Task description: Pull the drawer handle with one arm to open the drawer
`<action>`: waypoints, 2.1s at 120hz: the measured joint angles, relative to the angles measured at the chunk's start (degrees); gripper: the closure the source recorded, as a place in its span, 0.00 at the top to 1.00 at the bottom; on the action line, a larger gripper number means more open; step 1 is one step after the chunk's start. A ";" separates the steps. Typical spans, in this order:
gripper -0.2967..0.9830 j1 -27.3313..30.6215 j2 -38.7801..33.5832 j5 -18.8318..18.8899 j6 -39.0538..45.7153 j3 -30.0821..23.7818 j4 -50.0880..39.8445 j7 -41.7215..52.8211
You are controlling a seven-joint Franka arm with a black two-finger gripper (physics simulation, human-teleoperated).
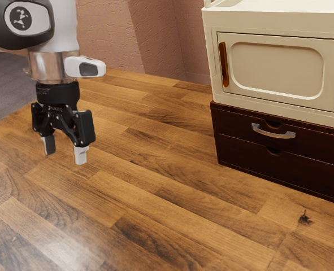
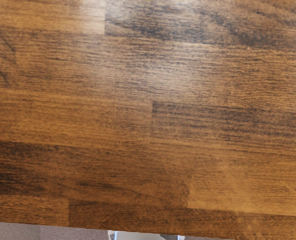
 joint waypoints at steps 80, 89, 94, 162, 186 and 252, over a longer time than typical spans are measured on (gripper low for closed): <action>0.77 -3.11 1.12 -1.55 15.18 0.23 14.63 -19.94; 0.77 -4.68 1.50 -1.57 15.53 0.08 14.64 -28.05; 0.77 -4.78 1.67 -1.59 15.95 -0.75 14.62 -32.13; 0.77 -8.60 16.49 -3.77 38.23 -4.84 11.92 -65.95; 0.72 -9.27 19.03 -5.02 45.51 -4.98 9.74 -72.30; 0.59 -10.60 23.84 -6.10 56.67 -5.96 8.63 -82.00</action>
